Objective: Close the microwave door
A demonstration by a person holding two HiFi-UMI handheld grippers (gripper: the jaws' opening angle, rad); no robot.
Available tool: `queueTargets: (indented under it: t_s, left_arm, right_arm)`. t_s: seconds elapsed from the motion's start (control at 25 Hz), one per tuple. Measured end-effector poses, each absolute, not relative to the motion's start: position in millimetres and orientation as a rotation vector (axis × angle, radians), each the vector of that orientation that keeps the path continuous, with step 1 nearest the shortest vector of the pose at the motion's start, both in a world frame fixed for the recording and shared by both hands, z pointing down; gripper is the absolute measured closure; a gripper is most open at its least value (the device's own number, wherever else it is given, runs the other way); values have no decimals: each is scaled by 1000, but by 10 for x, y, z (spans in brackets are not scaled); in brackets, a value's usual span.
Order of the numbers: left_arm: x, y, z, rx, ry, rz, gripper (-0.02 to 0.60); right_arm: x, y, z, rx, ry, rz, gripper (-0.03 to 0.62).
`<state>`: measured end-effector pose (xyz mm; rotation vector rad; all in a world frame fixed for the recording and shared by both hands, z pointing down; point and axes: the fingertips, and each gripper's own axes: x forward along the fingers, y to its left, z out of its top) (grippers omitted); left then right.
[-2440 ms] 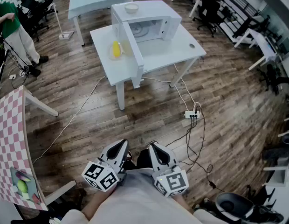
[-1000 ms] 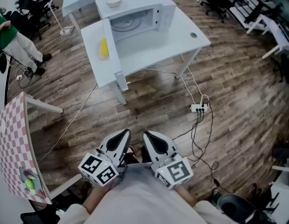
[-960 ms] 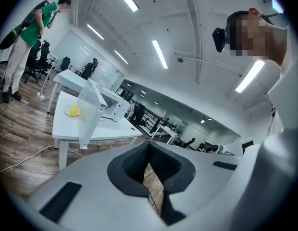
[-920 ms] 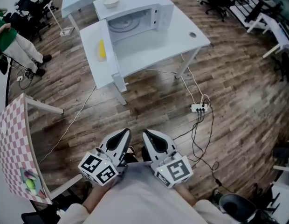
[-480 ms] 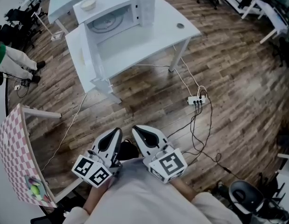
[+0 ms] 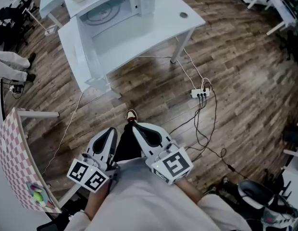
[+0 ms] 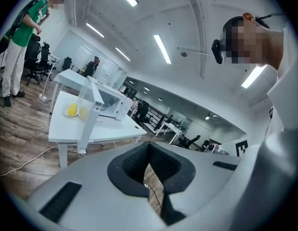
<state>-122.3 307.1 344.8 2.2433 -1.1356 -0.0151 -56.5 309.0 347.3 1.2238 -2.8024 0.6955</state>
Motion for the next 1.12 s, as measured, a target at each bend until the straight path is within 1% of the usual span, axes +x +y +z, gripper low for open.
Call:
queueTargets:
  t_s: [0.64, 1.12]
  left_arm:
    - [-1578, 2208, 3313, 2295, -1080, -64, 566]
    - [-2085, 1624, 3180, 2322, -1086, -147, 566]
  right_arm:
    - [-959, 2275, 3306, 1217, -2786, 597, 571]
    - [-1452, 1652, 3163, 1176, -2798, 500, 571]
